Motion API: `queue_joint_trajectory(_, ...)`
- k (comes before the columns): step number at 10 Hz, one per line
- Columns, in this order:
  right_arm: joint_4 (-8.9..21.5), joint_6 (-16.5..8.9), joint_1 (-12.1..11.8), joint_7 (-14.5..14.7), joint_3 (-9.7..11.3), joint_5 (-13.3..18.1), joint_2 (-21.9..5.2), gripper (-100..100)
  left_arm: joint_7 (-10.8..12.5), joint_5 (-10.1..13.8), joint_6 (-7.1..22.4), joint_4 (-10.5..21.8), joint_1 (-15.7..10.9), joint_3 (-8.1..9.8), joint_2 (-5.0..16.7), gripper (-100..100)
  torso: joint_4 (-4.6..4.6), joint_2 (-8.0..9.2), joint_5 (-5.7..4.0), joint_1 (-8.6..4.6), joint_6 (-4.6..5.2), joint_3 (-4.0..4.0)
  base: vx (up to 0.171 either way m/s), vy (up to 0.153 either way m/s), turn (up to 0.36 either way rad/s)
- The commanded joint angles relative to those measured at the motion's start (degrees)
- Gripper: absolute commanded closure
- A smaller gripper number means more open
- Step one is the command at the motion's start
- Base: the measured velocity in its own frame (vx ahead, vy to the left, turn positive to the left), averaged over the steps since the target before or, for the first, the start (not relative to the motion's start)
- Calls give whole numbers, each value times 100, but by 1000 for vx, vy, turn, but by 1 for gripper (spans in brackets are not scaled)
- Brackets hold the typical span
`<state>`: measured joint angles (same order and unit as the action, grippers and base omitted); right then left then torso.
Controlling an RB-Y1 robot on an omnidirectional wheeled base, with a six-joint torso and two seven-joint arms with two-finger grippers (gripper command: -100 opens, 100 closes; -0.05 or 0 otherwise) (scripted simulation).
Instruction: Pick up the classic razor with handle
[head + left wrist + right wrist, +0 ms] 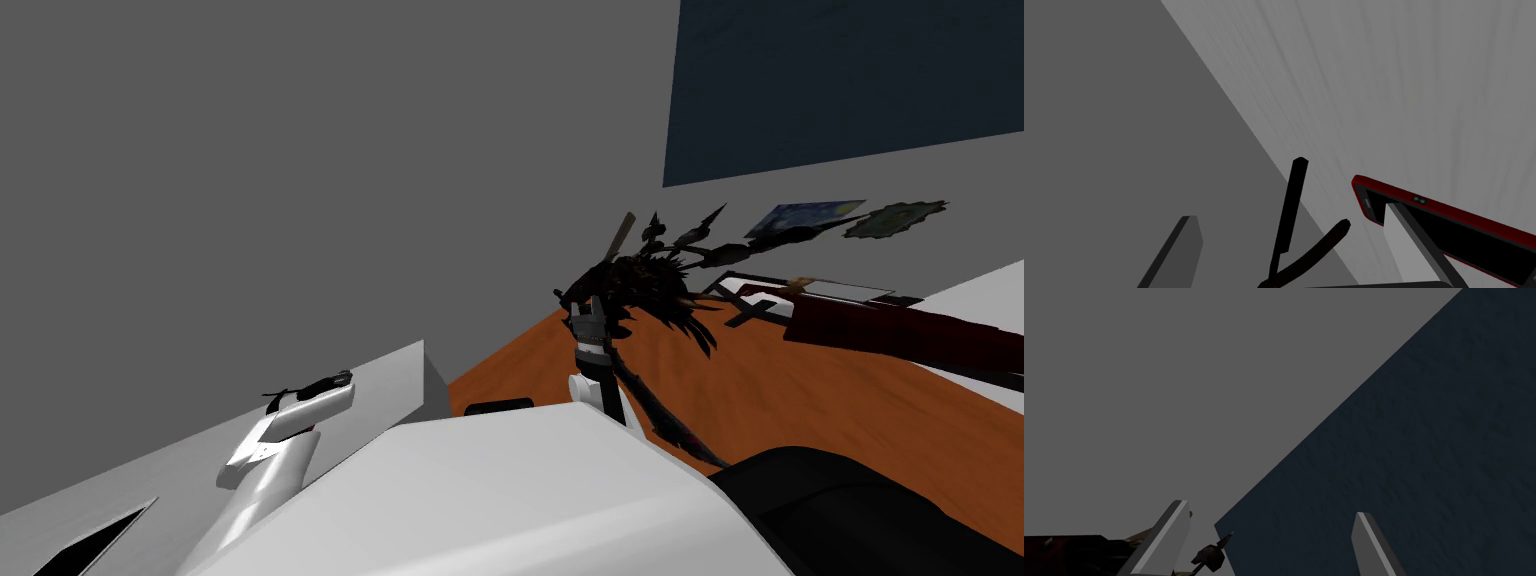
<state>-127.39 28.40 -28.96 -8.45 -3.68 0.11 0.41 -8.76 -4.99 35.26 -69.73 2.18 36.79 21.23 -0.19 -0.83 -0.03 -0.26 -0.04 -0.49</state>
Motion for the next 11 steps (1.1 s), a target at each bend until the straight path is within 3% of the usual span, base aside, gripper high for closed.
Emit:
queue_joint_trajectory(1, 0, 0, 0, 0, 0, 0, 0, 0, -94, -136, 265, 53, 51, 90, 70, -100, 0, 0, 0, 0, 0, 0, 177, -107, 63)
queue_joint_trajectory(3, 0, 0, 0, 0, -1, 0, -1, 0, -156, -197, 426, 74, 95, 143, 126, -100, 3, 10, 2, 19, 0, 6, 167, -43, 44)
queue_joint_trajectory(4, 0, 0, 1, 0, 0, 0, -1, 0, -282, -317, 732, 127, 187, 247, 237, -100, 4, 20, 6, 31, 2, 10, 167, -35, 64)
queue_joint_trajectory(7, 0, 0, 1, 0, -1, 0, -1, 0, -346, -375, 887, 159, 235, 297, 292, -100, 4, 18, 6, 31, 1, 10, 155, -38, 35)
queue_joint_trajectory(11, 0, 0, 0, 0, -1, 0, -1, 0, -595, -589, 1405, 318, 439, 488, 502, -100, 2, 9, 9, 46, 1, 5, 180, -11, 48)
